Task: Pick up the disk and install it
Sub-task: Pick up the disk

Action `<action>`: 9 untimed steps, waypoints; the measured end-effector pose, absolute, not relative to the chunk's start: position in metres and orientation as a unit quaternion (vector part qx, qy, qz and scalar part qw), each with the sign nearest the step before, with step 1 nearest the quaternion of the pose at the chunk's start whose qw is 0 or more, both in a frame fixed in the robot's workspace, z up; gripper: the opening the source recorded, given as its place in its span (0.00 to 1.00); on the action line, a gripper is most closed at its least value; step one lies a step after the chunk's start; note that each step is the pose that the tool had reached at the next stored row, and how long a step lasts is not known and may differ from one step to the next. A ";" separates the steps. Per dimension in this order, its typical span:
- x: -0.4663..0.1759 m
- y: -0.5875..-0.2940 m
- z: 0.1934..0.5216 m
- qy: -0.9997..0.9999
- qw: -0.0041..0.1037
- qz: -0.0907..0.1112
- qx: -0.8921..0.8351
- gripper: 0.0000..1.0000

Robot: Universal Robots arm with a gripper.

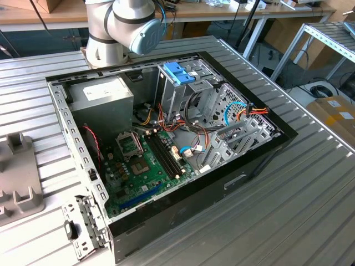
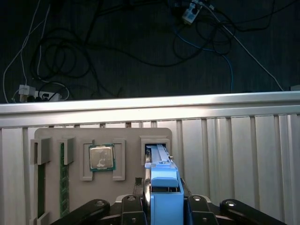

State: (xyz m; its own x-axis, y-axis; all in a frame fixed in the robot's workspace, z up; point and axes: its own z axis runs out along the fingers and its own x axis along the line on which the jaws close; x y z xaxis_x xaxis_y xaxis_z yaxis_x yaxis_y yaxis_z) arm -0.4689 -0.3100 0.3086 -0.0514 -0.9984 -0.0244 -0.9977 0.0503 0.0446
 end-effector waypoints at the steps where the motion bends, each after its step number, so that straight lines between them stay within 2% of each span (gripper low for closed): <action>1: -0.469 -0.310 0.309 -0.725 0.006 -0.025 0.689 0.37; 9: -0.469 -0.310 0.316 -0.725 0.006 -0.024 0.689 0.37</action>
